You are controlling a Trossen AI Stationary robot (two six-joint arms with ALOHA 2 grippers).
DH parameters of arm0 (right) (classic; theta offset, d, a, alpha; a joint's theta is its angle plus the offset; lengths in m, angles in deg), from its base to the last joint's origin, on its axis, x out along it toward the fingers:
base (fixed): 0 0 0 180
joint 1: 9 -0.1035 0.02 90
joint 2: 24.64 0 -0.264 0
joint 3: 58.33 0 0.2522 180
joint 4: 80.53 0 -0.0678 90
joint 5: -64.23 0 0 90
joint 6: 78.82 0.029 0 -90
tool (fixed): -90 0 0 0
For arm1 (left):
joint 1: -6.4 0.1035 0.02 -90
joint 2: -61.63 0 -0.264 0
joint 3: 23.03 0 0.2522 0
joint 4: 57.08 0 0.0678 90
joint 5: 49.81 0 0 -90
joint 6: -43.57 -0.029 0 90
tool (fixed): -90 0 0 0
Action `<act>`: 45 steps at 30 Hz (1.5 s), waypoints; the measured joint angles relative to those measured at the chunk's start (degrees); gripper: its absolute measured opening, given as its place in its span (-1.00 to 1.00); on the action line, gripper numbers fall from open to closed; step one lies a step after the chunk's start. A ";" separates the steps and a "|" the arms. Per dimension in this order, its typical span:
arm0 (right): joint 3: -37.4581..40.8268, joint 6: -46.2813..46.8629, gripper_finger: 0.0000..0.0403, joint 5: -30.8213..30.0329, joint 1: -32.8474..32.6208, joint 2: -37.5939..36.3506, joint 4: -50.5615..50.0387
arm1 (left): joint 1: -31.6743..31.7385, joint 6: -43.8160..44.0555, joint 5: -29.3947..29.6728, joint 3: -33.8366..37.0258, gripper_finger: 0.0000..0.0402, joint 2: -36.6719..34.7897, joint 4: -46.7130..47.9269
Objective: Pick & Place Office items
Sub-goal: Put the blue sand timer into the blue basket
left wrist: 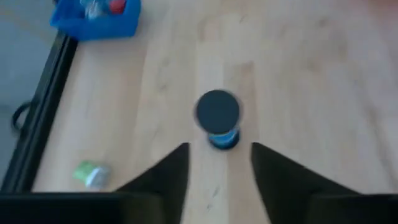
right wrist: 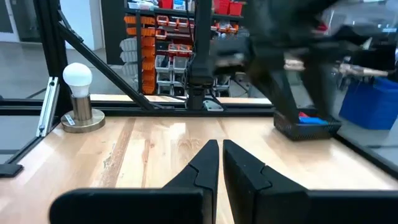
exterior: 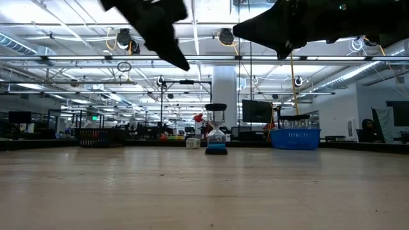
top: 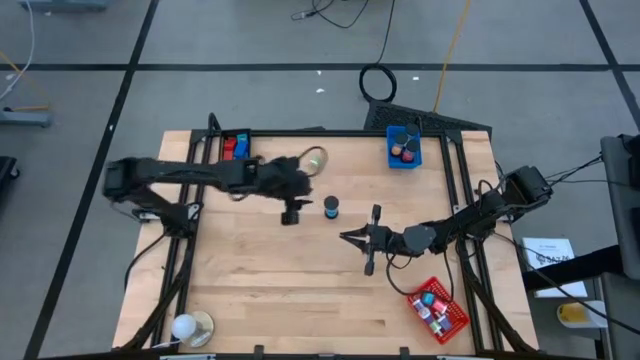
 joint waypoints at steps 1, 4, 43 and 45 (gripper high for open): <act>0.00 0.86 -0.94 0.01 0.00 0.00 -0.17 | 0.01 -0.01 -1.42 3.64 -0.22 -2.53 -3.79; 0.00 1.94 -0.94 0.02 0.00 0.00 -0.84 | 0.15 0.68 -5.10 16.29 -0.55 -9.53 -17.14; -37.13 37.11 0.49 9.65 19.52 -0.16 -83.11 | -4.39 10.38 2.81 66.56 -0.87 -18.02 -82.55; -37.13 37.61 0.53 10.84 20.13 -0.14 -83.86 | -4.40 10.21 2.82 66.54 -0.89 -18.02 -82.55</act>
